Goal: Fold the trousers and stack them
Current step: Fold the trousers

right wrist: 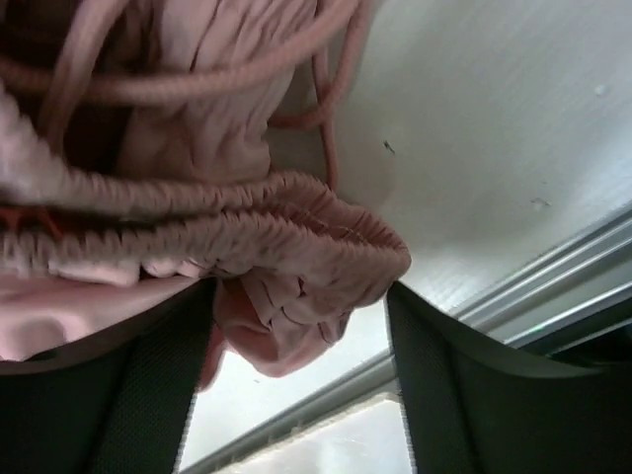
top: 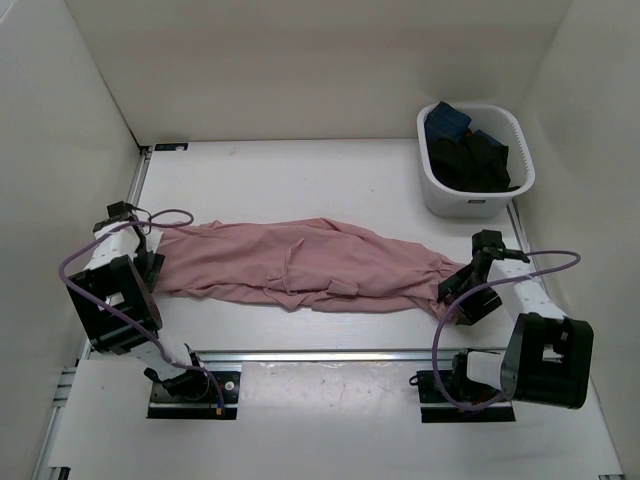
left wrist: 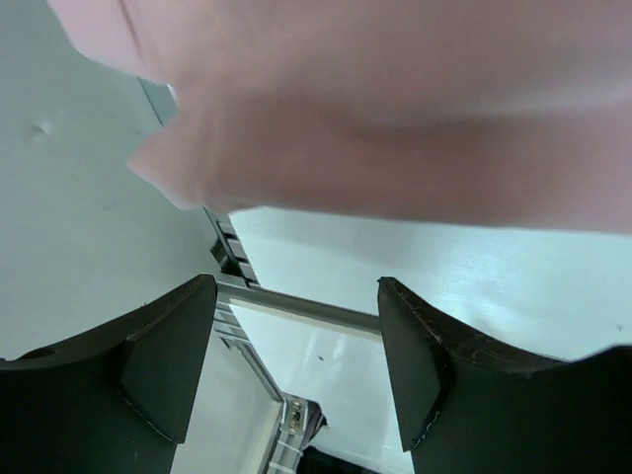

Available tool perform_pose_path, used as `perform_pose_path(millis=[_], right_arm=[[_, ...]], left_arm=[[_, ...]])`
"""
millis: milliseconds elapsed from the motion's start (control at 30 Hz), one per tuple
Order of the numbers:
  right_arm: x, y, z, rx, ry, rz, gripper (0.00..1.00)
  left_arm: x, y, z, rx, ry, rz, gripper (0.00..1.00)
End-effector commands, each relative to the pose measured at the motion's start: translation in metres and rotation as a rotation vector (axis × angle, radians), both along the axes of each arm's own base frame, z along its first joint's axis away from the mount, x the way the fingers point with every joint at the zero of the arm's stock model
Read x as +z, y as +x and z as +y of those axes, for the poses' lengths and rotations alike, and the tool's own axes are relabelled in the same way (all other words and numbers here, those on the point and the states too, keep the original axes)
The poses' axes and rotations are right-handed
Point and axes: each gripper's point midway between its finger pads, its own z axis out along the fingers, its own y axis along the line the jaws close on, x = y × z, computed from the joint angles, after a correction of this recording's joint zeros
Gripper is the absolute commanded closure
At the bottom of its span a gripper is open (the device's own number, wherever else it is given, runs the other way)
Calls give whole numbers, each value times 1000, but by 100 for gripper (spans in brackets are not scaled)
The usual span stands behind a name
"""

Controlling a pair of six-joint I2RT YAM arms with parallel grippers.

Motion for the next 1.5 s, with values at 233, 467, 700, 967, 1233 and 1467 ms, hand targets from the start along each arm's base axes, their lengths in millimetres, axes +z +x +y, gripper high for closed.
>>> perform_pose_path(millis=[233,467,700,967,1233,1467], right_arm=[[5,18,-26,-70,-120,-22,91],[63,42,-40,18,-189,-113,100],[106,73,-57,90,-269,-186,100],[99,81,-76,105,-244,-130,100],[116,88,-102,64,-283,-162,100],[60,51,-106,-38,-210,-54,100]], left_arm=[[11,-26,-10,-37,-20,-10,22],[23,7,2,-49,45,-149,22],[-25,19,23,-99,143,-74,22],[-14,61,33,-66,148,-161,86],[48,70,56,-35,231,-287,86],[-13,27,33,-39,129,-112,86]])
